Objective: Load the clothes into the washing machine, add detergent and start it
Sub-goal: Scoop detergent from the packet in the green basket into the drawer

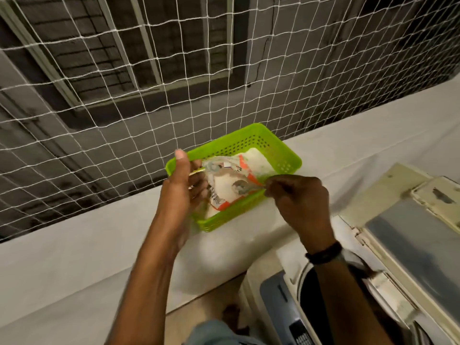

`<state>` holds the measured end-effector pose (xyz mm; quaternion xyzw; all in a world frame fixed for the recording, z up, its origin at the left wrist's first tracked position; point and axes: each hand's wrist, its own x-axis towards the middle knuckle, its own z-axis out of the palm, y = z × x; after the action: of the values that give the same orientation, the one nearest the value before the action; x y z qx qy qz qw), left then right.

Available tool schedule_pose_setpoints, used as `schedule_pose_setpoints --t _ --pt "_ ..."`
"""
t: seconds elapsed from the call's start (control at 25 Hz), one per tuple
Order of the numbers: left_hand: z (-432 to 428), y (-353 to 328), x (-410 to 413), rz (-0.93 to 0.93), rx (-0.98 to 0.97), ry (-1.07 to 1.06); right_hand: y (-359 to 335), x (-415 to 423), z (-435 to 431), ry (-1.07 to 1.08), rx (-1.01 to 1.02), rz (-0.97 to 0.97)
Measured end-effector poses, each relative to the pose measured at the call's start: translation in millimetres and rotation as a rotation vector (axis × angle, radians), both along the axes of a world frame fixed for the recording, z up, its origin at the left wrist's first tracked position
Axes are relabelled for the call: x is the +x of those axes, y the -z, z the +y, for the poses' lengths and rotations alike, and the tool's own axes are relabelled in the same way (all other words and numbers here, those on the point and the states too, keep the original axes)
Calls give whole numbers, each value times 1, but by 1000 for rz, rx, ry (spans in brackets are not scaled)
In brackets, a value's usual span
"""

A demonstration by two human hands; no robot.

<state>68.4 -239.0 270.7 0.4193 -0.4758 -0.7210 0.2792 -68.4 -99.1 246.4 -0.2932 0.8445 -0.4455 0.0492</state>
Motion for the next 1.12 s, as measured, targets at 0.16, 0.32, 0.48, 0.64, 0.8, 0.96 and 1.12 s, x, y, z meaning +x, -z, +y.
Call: schedule_pose_setpoints --t 0.16,0.32,0.48,0.64,0.8,0.96,1.12 --pt "0 -11 -7 -60 17 55 -6 10 -28 66 256 318" --pt "4 -20 -12 -58 54 141 -9 0 -37 42 330 294" --pt "3 -21 -13 -56 114 180 -1 -9 -59 -17 414 111" --pt "1 -21 -14 -55 131 211 5 -8 -81 -16 406 -49" --pt "1 -20 -13 -34 111 206 4 -12 -77 0 369 -168" --pt "3 -20 -14 -26 77 196 -10 -10 -54 10 232 -204" --pt "3 -19 -15 -30 53 217 -14 -13 -30 51 56 -321"
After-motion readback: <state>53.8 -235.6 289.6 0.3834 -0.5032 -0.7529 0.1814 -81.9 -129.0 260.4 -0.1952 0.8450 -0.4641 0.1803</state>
